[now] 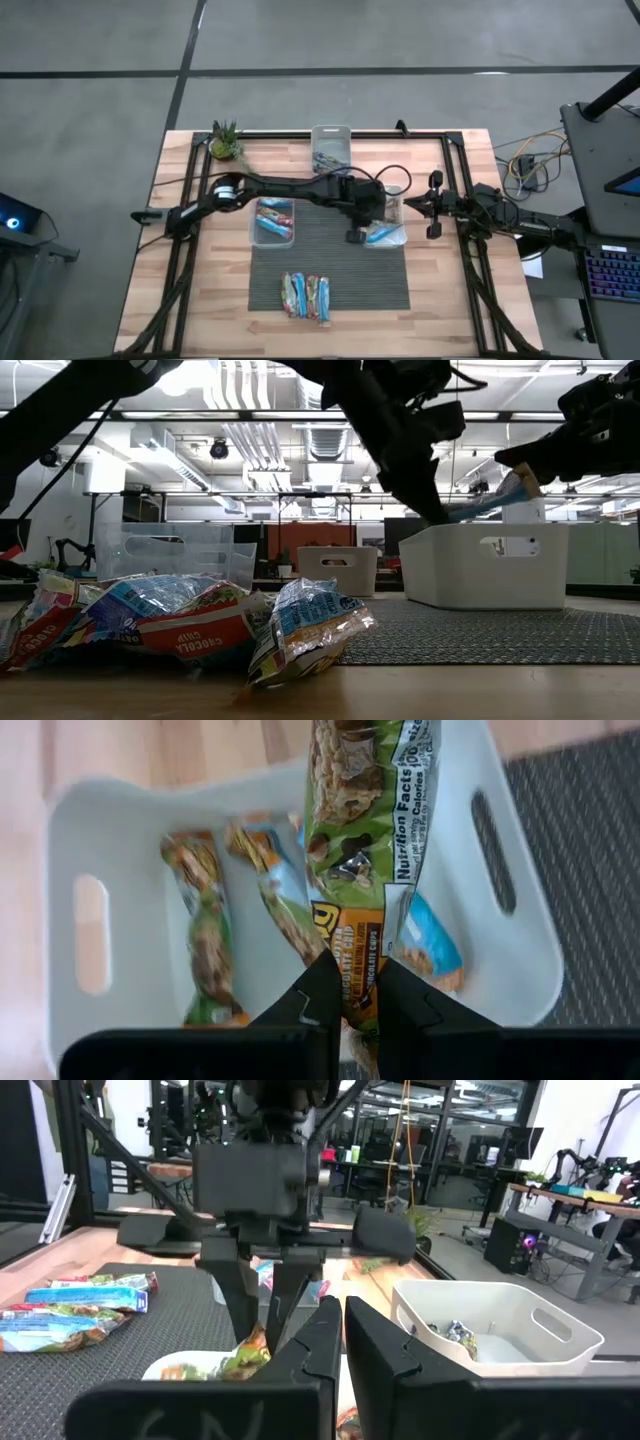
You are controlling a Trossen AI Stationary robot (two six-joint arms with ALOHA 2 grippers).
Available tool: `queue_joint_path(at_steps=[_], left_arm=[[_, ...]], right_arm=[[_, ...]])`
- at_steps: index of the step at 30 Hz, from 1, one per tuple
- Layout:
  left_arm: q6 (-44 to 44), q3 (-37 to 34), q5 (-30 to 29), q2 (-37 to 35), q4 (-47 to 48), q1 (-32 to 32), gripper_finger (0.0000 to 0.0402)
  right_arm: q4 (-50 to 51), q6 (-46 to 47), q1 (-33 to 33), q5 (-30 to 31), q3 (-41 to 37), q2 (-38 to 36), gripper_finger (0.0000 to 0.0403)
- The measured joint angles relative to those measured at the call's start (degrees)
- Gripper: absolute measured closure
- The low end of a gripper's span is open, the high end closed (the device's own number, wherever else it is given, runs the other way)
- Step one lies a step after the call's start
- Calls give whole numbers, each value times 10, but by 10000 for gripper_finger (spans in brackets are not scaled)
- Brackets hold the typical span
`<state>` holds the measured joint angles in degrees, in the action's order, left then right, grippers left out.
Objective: Pick and place Granola Bars by type
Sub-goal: Put the yellow granola bar into the white bin
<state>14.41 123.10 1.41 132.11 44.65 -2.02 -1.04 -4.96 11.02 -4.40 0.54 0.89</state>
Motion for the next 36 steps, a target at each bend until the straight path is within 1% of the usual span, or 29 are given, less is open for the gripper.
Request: queue_joint_path(at_steps=[6,17,31,36], left_arm=[[-40,1,5,0,-17,-2,383],[-56,1,17,0,-16,-12,383],[-71,-7,19,6,-21,-14,383],[-95,-7,19,6,-29,-13,383]], right_arm=[[0,0,0,0,0,0,394],[0,2,0,0,0,0,394],[0,0,0,0,0,0,394],[0,2,0,0,0,0,394]])
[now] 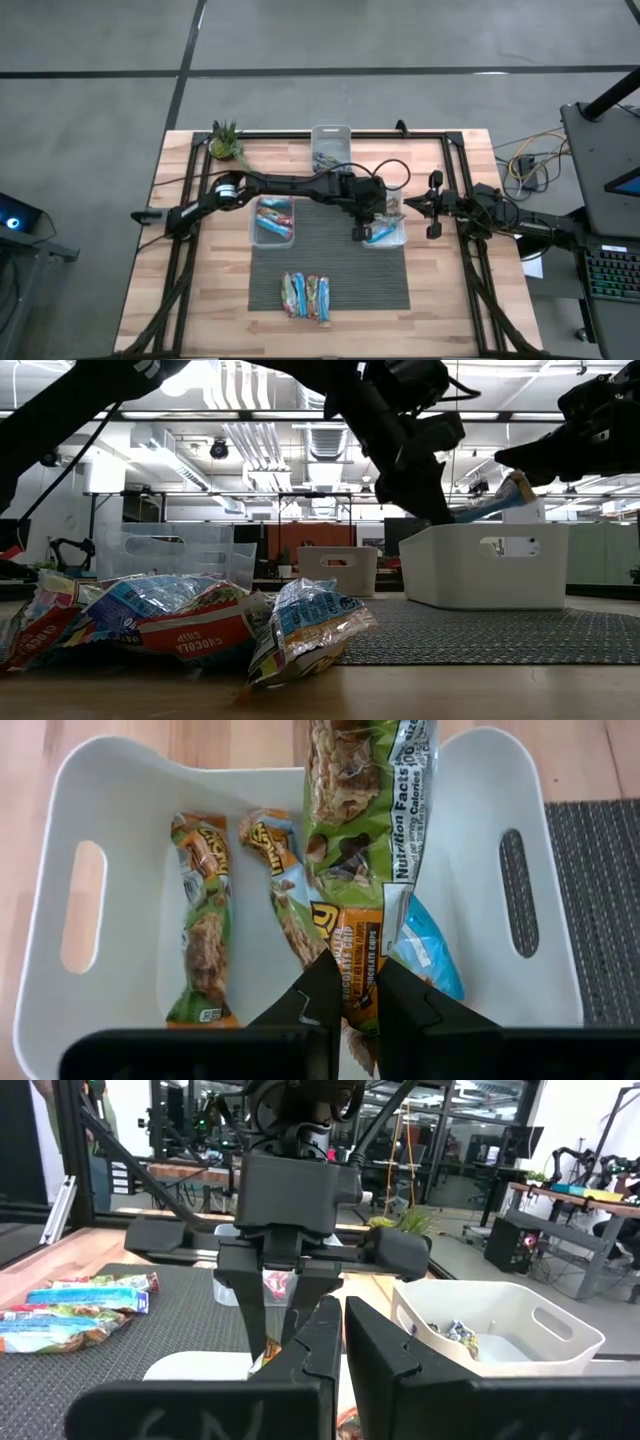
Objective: Pick and place Granola Bars by type
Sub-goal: Put the yellow granola bar into the white bin
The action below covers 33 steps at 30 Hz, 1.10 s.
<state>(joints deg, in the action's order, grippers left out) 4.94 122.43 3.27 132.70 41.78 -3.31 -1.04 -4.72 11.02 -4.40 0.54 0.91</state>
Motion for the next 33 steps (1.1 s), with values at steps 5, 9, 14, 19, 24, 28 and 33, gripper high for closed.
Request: queue_joint_path(at_steps=[5,9,14,19,24,28,33], left_arm=[[-18,0,-2,0,0,2,383],[-45,0,-9,0,1,1,383],[-65,0,-9,0,10,1,383],[-65,0,-9,0,12,1,383],[-71,0,-9,0,12,1,383],[-83,0,-10,0,12,1,382],[-85,0,-10,0,12,1,346]], right_arm=[[0,0,0,0,0,0,394],[0,-2,0,0,0,0,394],[0,-2,0,0,0,0,394],[0,0,0,0,0,0,394],[0,0,0,0,0,0,394],[0,-2,0,0,0,0,394],[0,-2,0,0,0,0,394]])
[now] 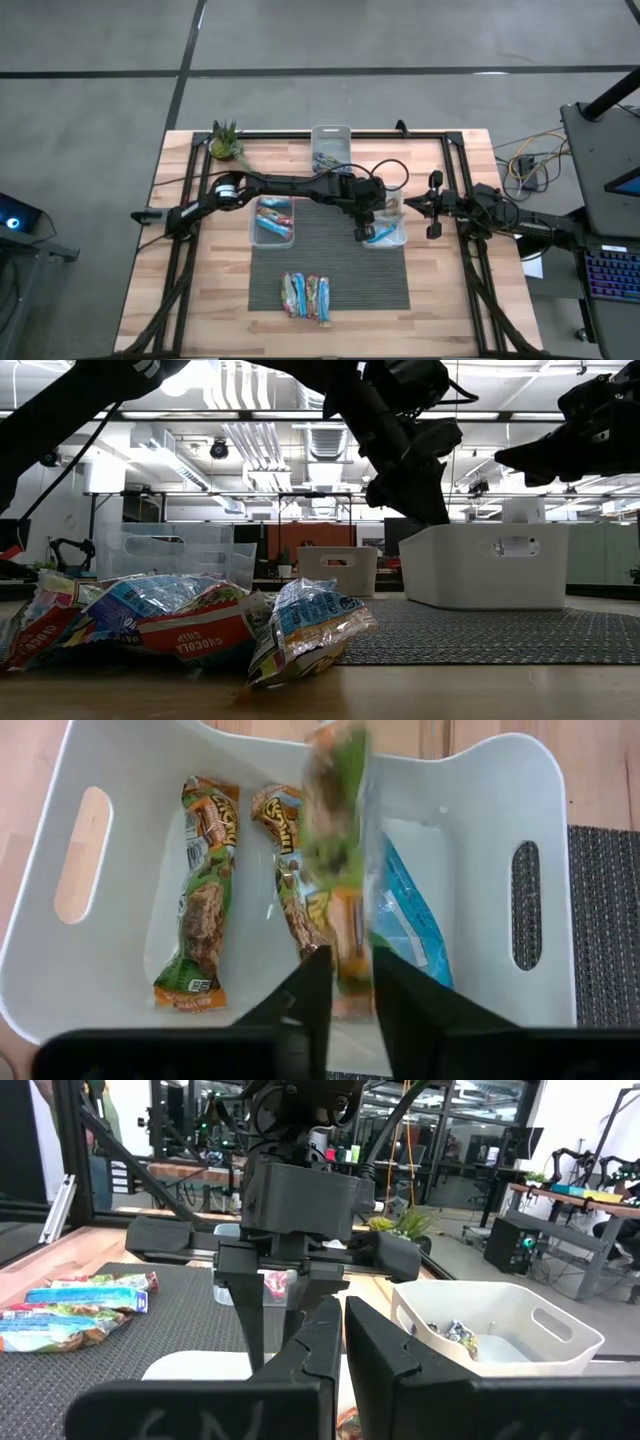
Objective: Pick and place Granola Bars by type
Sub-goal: Put the yellow granola bar into the white bin, then put the red granola bar into the transparent bin
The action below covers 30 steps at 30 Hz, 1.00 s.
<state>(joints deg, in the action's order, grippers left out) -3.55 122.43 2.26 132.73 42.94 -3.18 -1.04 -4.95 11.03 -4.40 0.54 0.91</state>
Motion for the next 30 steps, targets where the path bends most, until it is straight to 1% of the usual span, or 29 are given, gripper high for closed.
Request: queue_joint_path(at_steps=[4,8,20,24,30], left_arm=[[-7,0,-10,0,0,0,302],[-13,0,-13,0,0,0,282],[-13,0,-13,-4,12,-1,280],[-14,-1,-13,-18,25,0,280],[-37,-1,30,-47,45,2,280]], right_arm=[[0,2,0,0,0,0,394],[0,0,0,0,0,0,394],[0,0,0,0,0,0,394],[0,2,0,0,0,0,394],[0,2,0,0,0,0,394]])
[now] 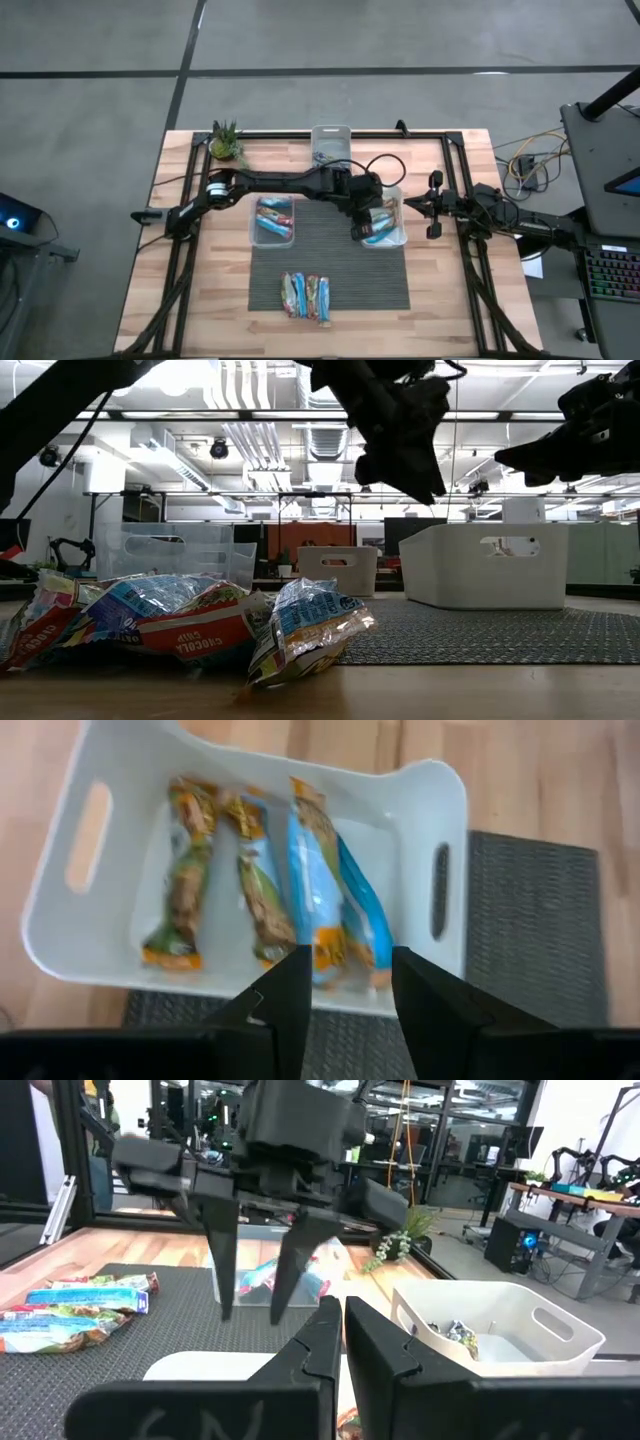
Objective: Pick and place Granola Bars by type
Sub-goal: Put the red granola bar into the transparent bin
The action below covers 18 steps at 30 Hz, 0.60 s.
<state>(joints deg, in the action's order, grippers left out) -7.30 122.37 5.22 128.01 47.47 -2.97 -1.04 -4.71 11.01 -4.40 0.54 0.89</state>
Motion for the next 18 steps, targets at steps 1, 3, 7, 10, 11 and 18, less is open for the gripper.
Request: queue_joint_path(at_steps=[1,3,7,10,11,18], left_arm=[[-3,0,6,-3,7,1,280],[-4,0,15,-12,29,4,280],[5,0,17,-28,65,11,280],[8,0,17,-34,81,13,280],[8,0,17,-37,91,14,280],[-3,-23,18,-78,101,28,280]], right_arm=[[0,-1,0,0,0,0,394],[0,-2,0,0,0,0,394],[0,0,0,0,0,0,394],[0,-2,0,0,0,0,394],[0,-1,0,0,0,0,394],[0,0,0,0,0,0,394]])
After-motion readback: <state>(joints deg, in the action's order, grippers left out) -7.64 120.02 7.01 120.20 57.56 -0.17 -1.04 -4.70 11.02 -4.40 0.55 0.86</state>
